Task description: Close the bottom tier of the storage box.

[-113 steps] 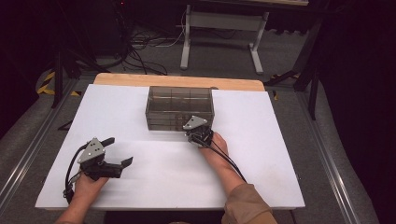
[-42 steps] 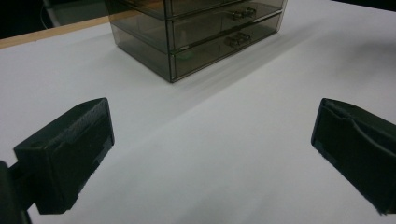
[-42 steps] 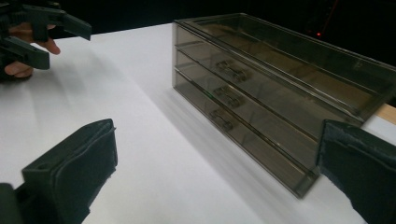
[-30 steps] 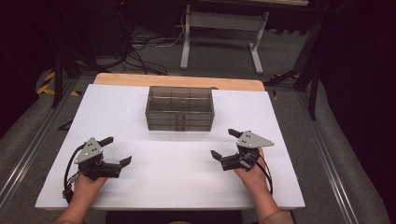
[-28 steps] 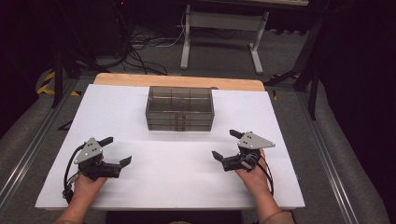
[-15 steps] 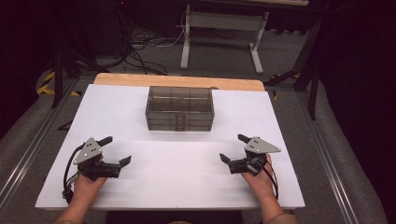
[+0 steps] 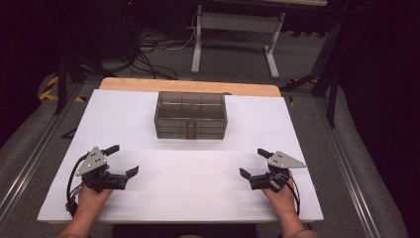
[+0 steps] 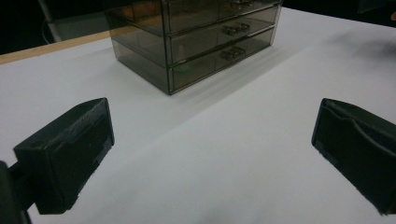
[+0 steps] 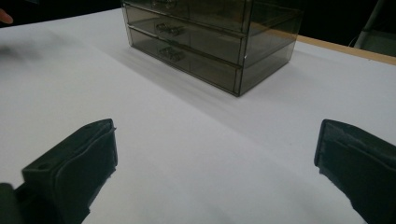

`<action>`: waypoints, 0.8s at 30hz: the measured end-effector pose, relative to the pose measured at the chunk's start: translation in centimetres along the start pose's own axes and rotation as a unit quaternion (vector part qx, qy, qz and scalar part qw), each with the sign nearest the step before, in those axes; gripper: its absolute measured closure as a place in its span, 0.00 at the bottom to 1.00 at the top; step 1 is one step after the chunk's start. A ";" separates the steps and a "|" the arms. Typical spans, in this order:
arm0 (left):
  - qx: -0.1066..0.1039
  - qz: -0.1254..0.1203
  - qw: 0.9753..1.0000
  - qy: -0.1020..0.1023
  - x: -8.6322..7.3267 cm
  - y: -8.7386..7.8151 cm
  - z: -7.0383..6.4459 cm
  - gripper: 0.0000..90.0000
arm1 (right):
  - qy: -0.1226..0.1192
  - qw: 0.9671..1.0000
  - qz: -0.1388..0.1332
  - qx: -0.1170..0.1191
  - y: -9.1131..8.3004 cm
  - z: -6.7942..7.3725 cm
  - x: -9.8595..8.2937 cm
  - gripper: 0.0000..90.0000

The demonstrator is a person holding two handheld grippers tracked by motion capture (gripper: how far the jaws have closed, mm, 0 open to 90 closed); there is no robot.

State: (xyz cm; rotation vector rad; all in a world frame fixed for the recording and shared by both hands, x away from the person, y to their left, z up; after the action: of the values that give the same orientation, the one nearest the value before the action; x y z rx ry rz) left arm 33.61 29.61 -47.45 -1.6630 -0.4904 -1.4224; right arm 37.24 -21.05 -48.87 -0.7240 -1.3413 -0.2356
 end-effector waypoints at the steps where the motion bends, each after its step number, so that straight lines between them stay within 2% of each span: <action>1: -0.001 -0.001 1.000 0.000 0.0 0.0 0.0 0.00 | -0.004 1.000 0.000 0.000 0.1 0.0 0.0 0.00; 11: 0.006 0.001 1.000 -0.003 0.0 0.0 0.1 0.00 | -0.007 1.000 0.004 -0.008 0.2 0.0 0.0 0.00; 14: 0.015 0.004 1.000 -0.002 0.0 0.1 0.2 0.00 | -0.010 1.000 0.005 -0.009 0.3 0.1 0.0 0.00; 15: 0.015 0.004 1.000 -0.007 0.0 0.0 0.1 0.00 | -0.011 1.000 0.005 -0.008 0.3 0.1 0.0 0.00; 22: 0.012 0.003 1.000 -0.003 0.0 0.0 0.1 0.00 | -0.011 1.000 0.006 -0.006 0.3 0.1 0.0 0.00; 24: 0.019 0.000 1.000 0.002 0.0 0.0 0.1 0.00 | -0.011 1.000 0.005 -0.006 0.3 0.1 0.0 0.00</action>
State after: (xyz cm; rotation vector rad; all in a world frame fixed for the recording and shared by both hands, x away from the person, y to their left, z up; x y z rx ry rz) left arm 33.63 29.69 -47.45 -1.6309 -0.5117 -1.4078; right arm 37.33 -20.73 -48.92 -0.7446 -1.3585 -0.2275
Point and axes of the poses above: each handheld gripper's, and its own axes: y roughly forward along the jaws, x roughly out of its top, z roughly to its left, the point moved 1 cm from there along y, roughly forward along the jaws, and after that the axes turned 6 degrees about x, right-handed, at the moved point
